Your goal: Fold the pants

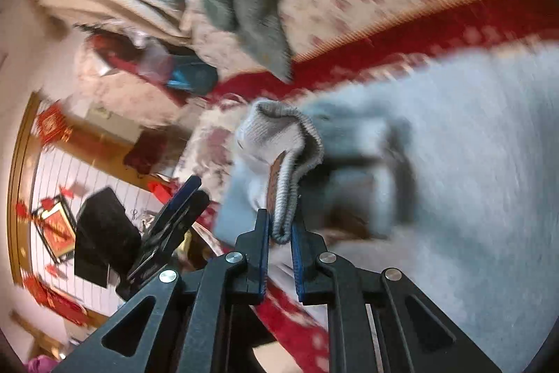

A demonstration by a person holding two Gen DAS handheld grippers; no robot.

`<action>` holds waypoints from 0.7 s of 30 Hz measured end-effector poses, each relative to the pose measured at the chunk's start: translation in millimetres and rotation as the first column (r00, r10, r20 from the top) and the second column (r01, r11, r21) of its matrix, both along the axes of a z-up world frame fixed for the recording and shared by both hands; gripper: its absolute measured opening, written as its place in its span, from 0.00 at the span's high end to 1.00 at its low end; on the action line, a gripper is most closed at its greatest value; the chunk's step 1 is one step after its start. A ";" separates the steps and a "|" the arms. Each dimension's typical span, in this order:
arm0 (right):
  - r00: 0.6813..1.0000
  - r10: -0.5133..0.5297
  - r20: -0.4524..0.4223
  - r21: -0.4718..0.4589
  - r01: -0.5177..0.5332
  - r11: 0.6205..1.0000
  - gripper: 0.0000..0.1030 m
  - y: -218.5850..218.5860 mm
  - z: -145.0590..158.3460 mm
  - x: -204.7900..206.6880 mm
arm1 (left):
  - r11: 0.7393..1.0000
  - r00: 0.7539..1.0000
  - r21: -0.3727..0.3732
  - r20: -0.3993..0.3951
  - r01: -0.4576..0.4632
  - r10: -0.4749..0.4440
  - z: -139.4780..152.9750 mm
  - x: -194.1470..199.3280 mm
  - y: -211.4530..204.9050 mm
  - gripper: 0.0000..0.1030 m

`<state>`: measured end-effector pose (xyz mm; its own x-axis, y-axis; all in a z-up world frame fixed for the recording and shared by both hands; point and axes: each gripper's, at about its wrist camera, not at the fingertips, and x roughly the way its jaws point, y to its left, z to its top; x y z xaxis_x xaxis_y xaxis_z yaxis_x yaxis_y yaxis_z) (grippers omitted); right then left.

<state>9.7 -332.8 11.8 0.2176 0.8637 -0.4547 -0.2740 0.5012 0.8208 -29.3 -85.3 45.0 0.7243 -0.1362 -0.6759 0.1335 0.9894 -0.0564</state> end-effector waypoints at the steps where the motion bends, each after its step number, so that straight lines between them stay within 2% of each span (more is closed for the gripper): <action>1: 1.000 0.009 0.016 -0.005 -0.009 1.000 0.88 -1.5 5.4 -2.9 | 1.000 1.000 0.001 -0.009 -0.007 0.007 -5.7 1.1 -0.9 0.10; 4: 0.994 -0.024 0.105 -0.109 0.036 0.993 0.83 -3.8 35.9 -6.2 | 0.999 0.999 -0.031 -0.042 0.018 -0.019 -20.3 3.1 -4.1 0.10; 6: 0.988 -0.023 0.150 -0.106 0.039 0.994 0.82 -0.5 54.0 -1.0 | 1.000 0.999 -0.022 -0.047 0.023 -0.024 -25.1 2.0 -6.7 0.10; 8: 0.978 -0.017 0.206 -0.109 0.040 0.993 0.73 10.7 69.4 7.4 | 0.999 0.998 -0.019 -0.050 0.034 -0.035 -27.8 -0.7 -8.6 0.10; 10: 0.972 0.006 0.235 -0.109 0.020 0.994 0.28 32.6 77.0 17.3 | 0.999 0.998 -0.027 -0.052 0.041 -0.043 -29.6 -2.9 -8.7 0.10; 13: 0.971 0.081 0.224 -0.088 -0.063 0.994 0.28 72.4 71.4 28.5 | 0.998 0.997 -0.026 -0.051 0.055 -0.056 -31.2 -7.5 -10.5 0.10; 17: 0.985 0.111 0.130 -0.057 -0.105 0.993 0.31 110.1 44.3 52.9 | 0.997 0.996 -0.039 -0.051 0.065 -0.067 -33.9 -11.9 -9.9 0.10; 19: 0.992 0.107 0.065 -0.022 -0.106 0.994 0.38 115.2 26.3 69.3 | 0.997 0.996 -0.037 -0.049 0.071 -0.073 -35.7 -12.5 -9.5 0.10; 20: 0.996 0.079 0.049 -0.049 -0.077 0.996 0.42 113.3 16.8 78.5 | 0.997 0.996 -0.041 -0.048 0.072 -0.074 -36.1 -12.6 -9.1 0.11; 21: 0.997 0.063 0.040 -0.067 -0.061 0.996 0.53 110.6 10.4 82.4 | 0.996 0.996 -0.047 -0.046 0.071 -0.073 -36.4 -12.2 -8.7 0.11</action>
